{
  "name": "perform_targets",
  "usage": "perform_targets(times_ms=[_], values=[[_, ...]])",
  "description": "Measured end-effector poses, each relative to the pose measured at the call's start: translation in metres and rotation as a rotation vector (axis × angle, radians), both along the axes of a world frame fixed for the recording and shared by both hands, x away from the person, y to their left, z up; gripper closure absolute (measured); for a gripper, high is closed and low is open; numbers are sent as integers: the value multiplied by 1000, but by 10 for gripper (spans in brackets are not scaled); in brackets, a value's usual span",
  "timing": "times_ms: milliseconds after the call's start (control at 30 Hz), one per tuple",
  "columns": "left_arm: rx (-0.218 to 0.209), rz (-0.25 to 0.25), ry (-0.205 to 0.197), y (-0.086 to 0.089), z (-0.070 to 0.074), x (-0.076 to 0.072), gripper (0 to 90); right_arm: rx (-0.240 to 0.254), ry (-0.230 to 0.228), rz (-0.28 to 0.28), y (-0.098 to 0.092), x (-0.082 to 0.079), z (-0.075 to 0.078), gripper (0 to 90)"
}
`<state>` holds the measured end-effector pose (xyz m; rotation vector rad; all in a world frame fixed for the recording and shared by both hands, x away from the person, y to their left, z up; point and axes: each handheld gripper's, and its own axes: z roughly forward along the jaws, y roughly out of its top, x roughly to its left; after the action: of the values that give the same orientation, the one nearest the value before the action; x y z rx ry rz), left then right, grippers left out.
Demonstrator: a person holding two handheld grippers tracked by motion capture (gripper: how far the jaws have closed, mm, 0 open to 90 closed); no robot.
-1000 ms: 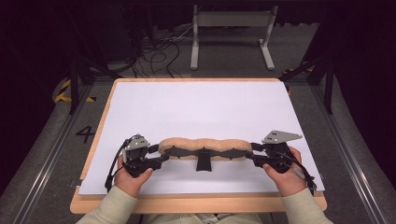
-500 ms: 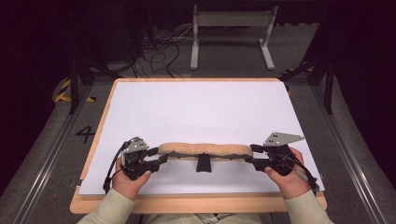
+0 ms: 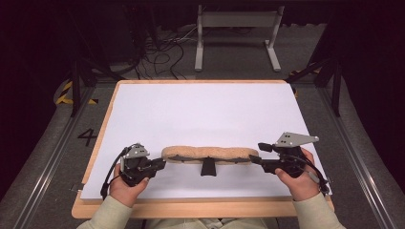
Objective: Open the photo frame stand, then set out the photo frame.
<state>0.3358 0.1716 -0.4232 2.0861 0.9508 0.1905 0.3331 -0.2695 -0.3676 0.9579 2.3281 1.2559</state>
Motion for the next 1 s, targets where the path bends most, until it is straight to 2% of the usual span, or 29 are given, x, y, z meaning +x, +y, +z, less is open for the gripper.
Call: perform_targets(times_ms=[33,100,167,267,400,567,833,1000], values=[[0,0,0,0,0,0,858,0,0,0,0,0,0,452],[23,-62,-3,-7,1,-4,881,13,-14,-25,-5,0,2,469],[35,-93,5,-12,0,-4,896,15,-19,-40,-7,1,2,479],[65,-122,10,-19,-5,-1,899,12,-23,-55,-9,2,0,501],[93,-131,14,-26,-11,4,899,4,-10,-76,-12,5,-3,565],[108,-128,11,-31,-13,8,900,1,-19,-100,-17,7,-4,642],[143,-125,1,-38,-19,14,900,7,-16,-135,-25,12,-9,692],[165,-91,-15,-41,-22,16,900,-13,-11,-170,-27,20,-20,756]])
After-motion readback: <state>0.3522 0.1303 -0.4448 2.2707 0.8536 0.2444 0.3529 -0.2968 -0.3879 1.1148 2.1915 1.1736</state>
